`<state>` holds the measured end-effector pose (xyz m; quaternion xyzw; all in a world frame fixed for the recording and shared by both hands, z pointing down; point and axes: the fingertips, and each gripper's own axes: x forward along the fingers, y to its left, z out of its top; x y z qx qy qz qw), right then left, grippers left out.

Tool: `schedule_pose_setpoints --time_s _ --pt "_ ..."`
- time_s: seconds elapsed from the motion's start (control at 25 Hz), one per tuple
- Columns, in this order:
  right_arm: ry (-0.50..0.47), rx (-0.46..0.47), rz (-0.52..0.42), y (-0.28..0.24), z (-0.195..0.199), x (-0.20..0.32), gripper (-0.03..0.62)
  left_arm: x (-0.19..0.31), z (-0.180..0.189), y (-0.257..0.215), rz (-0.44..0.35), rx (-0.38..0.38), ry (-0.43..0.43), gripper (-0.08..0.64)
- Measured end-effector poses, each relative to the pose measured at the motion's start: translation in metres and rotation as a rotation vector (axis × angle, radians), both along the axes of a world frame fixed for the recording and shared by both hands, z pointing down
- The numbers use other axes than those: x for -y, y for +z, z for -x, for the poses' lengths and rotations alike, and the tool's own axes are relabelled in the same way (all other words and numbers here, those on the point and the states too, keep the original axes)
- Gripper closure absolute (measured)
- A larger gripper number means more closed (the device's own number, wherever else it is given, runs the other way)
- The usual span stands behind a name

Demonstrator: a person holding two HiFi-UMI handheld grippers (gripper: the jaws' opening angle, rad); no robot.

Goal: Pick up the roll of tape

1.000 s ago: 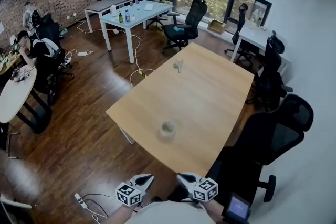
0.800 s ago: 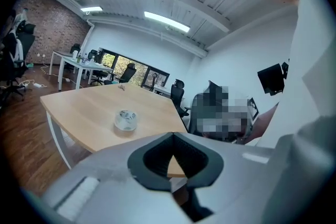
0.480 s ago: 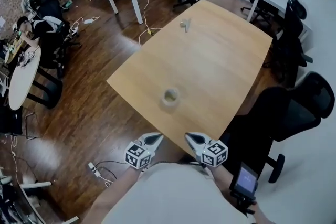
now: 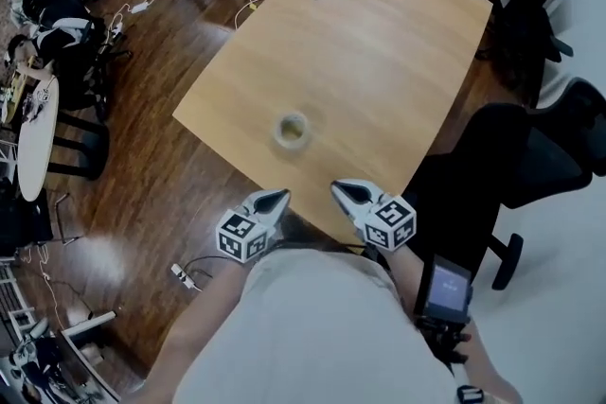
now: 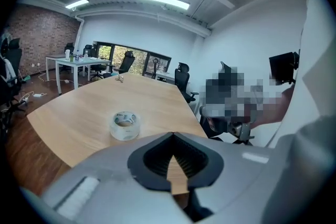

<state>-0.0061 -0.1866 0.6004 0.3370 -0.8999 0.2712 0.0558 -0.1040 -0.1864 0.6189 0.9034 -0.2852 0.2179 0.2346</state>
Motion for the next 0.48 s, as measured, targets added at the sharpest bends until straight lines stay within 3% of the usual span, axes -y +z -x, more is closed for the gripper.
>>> schedule_pose_setpoints --time_s 0.2,0.48 --pt "0.001 -0.022 0.013 0.003 0.0 0.015 0.586 0.018 0.004 0.005 0.0 -0.008 0.021 0.554" --pt "-0.084 -0.096 0.068 0.002 0.028 0.017 0.586 0.04 0.018 0.017 0.041 -0.031 0.103 0.554"
